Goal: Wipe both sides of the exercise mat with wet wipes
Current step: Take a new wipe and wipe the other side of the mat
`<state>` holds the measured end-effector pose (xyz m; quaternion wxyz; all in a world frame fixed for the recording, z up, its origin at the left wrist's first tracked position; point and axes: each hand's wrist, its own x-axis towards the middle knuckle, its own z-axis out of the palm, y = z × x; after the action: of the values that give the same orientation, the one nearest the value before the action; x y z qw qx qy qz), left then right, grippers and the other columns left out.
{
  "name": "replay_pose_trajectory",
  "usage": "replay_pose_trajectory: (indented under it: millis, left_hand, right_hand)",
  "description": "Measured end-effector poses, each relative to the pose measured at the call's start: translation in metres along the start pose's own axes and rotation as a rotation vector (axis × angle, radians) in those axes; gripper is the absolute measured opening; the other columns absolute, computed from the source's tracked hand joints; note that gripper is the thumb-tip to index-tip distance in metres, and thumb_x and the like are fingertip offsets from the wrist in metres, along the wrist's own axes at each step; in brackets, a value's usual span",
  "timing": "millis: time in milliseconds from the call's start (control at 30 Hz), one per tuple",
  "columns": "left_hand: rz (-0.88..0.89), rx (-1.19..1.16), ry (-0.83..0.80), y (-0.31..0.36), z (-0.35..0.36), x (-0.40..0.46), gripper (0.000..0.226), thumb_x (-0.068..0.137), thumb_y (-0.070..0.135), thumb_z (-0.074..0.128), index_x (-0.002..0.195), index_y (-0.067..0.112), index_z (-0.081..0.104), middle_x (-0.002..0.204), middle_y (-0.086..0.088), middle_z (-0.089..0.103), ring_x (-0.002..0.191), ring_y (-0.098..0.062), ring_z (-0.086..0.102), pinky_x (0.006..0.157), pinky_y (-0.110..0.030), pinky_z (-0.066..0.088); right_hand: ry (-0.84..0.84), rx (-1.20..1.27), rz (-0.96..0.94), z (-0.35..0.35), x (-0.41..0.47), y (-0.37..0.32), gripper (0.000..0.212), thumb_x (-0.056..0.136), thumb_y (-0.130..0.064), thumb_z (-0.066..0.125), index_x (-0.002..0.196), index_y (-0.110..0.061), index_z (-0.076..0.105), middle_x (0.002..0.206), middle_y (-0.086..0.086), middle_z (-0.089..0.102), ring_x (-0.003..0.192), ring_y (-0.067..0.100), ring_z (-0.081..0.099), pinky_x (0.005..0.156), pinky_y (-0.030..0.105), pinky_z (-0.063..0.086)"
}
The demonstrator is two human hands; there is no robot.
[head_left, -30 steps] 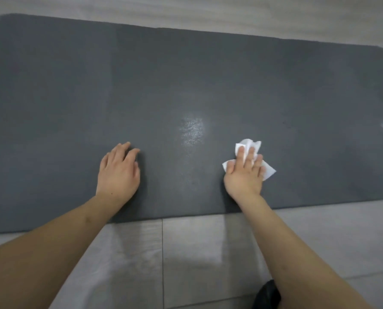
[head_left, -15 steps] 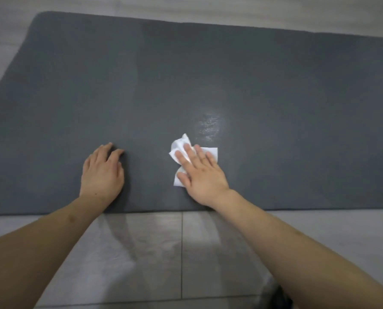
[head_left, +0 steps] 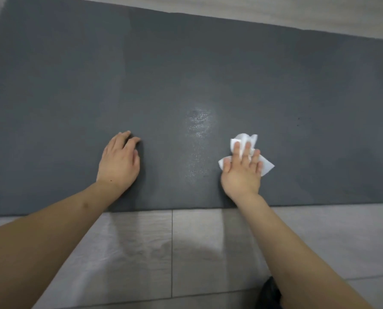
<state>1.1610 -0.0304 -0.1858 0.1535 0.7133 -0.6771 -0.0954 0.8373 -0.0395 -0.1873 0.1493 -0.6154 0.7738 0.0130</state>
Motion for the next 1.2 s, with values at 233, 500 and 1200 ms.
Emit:
replay_pose_trajectory:
  millis: [233, 500, 1200]
  left_hand:
    - [-0.070, 0.063, 0.031, -0.048, -0.020, -0.023, 0.035, 0.094, 0.006, 0.057, 0.129, 0.006, 0.062, 0.143, -0.019, 0.052, 0.134, -0.041, 0.046, 0.112, -0.054, 0.039]
    - [-0.133, 0.119, 0.038, -0.075, -0.038, -0.034, 0.034, 0.097, 0.011, 0.055, 0.130, 0.010, 0.062, 0.144, -0.015, 0.051, 0.135, -0.039, 0.045, 0.111, -0.055, 0.038]
    - [0.049, -0.013, 0.024, 0.000, 0.009, 0.032, 0.034, 0.096, 0.014, 0.052, 0.129, 0.012, 0.060, 0.145, -0.011, 0.051, 0.139, -0.033, 0.043, 0.115, -0.051, 0.035]
  right_hand:
    - [-0.131, -0.026, -0.497, 0.034, -0.036, -0.171, 0.065, 0.108, -0.045, 0.023, 0.166, -0.029, -0.002, 0.171, -0.001, -0.020, 0.157, 0.032, -0.020, 0.125, 0.052, -0.012]
    - [-0.155, -0.115, -0.870, 0.043, -0.077, -0.153, 0.060, 0.108, -0.045, 0.019, 0.165, -0.032, 0.012, 0.174, -0.005, -0.002, 0.160, 0.024, -0.006, 0.128, 0.046, -0.005]
    - [-0.035, -0.009, -0.302, 0.012, -0.049, -0.023, 0.063, 0.104, -0.046, 0.015, 0.165, -0.033, 0.005, 0.173, -0.002, -0.008, 0.160, 0.029, -0.005, 0.129, 0.049, 0.003]
